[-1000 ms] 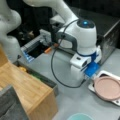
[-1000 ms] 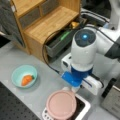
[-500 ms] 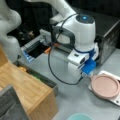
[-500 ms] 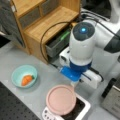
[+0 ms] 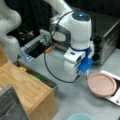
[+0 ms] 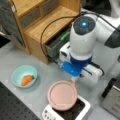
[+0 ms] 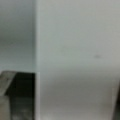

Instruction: Pick up the pan. Place the pan on the table. Pick up the bowl. Place the bowl on the stove.

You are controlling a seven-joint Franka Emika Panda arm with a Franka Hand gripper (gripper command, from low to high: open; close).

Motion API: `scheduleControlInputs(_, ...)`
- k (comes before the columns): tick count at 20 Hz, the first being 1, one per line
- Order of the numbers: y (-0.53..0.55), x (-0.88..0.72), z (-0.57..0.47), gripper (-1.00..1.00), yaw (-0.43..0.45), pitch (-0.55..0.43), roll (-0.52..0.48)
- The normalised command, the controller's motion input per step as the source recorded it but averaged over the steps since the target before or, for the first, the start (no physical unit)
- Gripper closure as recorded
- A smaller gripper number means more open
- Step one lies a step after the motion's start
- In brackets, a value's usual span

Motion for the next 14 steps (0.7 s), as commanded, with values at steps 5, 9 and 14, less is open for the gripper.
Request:
scheduleControlInputs(5, -0.25, -0.3, 0.12, 1.0, 0.122, -0.083, 0.025)
scheduleControlInputs(9, -0.23, -0.41, 0.06, 1.0, 0.06, -0.085, 0.053)
scheduleControlInputs(14, -0.12, -0.62, 0.0, 1.0, 0.024, -0.095, 0.093)
